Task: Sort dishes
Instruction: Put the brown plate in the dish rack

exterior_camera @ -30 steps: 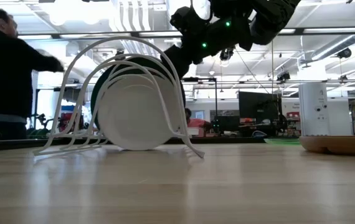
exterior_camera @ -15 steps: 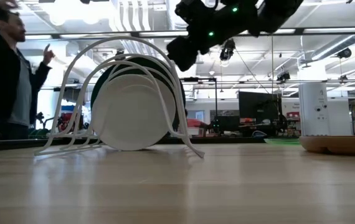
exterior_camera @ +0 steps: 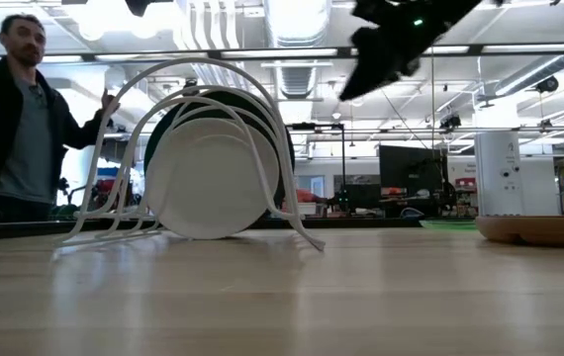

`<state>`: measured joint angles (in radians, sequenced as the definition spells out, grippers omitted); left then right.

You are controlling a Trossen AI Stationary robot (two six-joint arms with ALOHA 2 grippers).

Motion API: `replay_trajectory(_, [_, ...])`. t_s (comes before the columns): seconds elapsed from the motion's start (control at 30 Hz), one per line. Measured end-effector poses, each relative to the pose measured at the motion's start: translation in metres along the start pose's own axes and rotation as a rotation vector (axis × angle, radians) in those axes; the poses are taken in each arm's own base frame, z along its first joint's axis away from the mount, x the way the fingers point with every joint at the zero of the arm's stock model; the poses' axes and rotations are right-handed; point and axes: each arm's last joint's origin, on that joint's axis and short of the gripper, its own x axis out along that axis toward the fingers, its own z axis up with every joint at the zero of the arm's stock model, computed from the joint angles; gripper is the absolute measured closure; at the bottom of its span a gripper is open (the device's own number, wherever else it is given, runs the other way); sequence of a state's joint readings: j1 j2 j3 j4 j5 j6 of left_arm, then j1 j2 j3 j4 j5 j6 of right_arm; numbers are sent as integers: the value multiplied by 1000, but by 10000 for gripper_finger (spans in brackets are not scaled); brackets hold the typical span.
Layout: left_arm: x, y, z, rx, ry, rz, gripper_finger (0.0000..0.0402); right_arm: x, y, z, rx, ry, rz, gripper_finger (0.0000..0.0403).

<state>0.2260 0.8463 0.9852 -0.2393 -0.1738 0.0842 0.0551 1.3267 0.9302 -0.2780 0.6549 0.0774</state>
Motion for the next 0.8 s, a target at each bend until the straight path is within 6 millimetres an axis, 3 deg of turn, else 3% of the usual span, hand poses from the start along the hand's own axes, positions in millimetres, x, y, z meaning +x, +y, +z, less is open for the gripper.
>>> replay_trajectory(0.2, [8, -2, -8, -12, 78, -6, 401, -32, -31, -20, 170, 191, 27, 228])
replay_trajectory(0.4, [18, -4, -13, -14, 113, -9, 401, -50, -45, -37, 281, 320, -29, 218])
replay_trajectory(0.57, [25, -6, -18, -9, 151, -18, 401, -52, -47, -48, 348, 442, -37, 207])
replay_trajectory(0.8, [32, -8, -23, -10, 182, -23, 401, -39, -48, -75, 372, 625, -8, 189])
